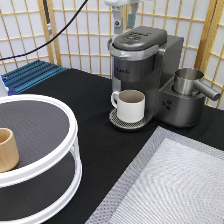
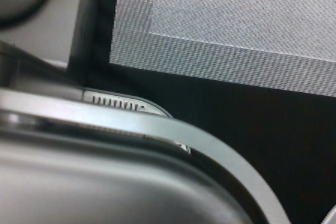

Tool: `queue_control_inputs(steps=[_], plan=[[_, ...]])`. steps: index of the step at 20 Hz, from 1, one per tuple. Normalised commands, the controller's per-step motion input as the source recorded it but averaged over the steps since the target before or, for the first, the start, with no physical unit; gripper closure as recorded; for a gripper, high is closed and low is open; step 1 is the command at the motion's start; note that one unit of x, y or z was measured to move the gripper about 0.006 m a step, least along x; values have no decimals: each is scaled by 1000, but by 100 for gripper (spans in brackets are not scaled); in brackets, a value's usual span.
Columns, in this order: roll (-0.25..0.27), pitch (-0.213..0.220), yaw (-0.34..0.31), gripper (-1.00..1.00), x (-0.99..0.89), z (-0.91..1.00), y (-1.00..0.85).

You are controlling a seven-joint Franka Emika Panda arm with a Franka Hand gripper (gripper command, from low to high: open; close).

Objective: Make coffee

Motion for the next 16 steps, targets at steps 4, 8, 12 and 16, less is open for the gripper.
queue_control_inputs(steps=[4, 8, 12, 16], plan=[[-5, 0, 0, -100, 0, -204, 0], [-7, 0, 0, -100, -137, -430, 0], [-20, 0, 0, -100, -340, -797, 15], [-7, 9, 45, -100, -169, -1000, 182]])
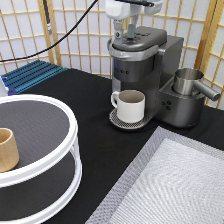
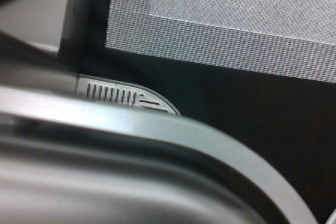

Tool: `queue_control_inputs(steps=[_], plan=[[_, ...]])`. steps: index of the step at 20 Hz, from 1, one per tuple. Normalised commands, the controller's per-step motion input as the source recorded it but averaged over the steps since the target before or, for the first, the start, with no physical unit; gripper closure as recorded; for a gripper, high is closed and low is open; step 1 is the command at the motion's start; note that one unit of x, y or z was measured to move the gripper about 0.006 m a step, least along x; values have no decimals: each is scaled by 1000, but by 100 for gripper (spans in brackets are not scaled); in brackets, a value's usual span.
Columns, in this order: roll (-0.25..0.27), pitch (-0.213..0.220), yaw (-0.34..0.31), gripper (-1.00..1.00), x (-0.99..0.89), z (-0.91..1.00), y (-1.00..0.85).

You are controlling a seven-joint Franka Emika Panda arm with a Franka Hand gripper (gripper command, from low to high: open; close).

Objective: Make coffee

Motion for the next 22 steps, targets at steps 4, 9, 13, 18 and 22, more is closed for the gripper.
queue_control_inputs(steps=[4, 9, 13, 18, 22], plan=[[-26, 32, 65, -100, -131, -651, 219], [-111, -27, 54, -100, -517, 876, -145], [-37, -101, 63, -100, -377, 62, -810], [-20, -124, 47, -100, -260, -190, -930], [-12, -150, 59, -100, -176, -211, -931]])
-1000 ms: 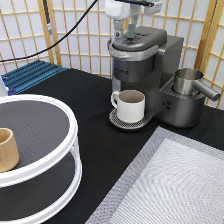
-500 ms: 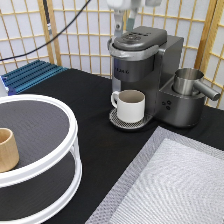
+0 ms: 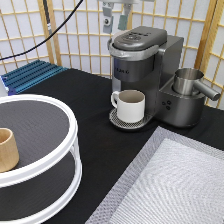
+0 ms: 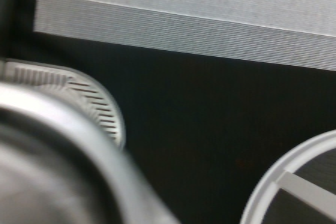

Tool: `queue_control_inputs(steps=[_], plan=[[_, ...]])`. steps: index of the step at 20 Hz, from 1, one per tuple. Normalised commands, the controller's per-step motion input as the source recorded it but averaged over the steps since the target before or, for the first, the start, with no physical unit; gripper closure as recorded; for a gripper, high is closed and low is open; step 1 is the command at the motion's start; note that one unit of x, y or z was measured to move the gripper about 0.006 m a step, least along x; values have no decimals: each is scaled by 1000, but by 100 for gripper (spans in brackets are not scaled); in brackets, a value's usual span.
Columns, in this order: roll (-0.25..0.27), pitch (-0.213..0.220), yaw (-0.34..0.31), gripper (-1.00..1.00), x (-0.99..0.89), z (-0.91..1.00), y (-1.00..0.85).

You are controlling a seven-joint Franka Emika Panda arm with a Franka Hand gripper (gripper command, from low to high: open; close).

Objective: Make coffee

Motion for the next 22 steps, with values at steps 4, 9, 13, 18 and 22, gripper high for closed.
queue_control_inputs(steps=[4, 9, 13, 18, 22], plan=[[8, -214, 87, -100, -24, -161, -796], [139, -257, 58, -100, -8, -292, -752], [257, -173, 17, -100, -296, -407, -650], [325, -33, 0, -100, -653, -325, -427], [267, 3, 1, -100, -741, -154, -300]])
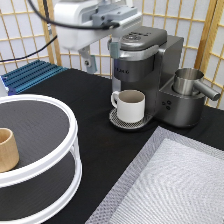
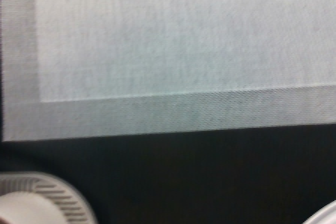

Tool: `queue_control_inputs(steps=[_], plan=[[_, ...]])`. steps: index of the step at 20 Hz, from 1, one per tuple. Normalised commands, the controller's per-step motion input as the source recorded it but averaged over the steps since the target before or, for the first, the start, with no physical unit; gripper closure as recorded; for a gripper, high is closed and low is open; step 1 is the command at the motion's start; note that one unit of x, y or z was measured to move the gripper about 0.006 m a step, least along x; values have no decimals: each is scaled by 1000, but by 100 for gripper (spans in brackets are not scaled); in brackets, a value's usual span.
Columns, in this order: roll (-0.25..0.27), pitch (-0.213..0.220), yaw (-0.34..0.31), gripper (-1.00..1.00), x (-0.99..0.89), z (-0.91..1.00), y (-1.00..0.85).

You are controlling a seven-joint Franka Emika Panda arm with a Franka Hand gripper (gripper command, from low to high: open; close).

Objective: Make coffee

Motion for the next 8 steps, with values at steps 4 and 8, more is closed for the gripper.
queue_control_inputs(steps=[4, 8], plan=[[-2, -2, 1, -100, -32, 41, 0], [0, 0, 0, -100, 0, 0, 0]])
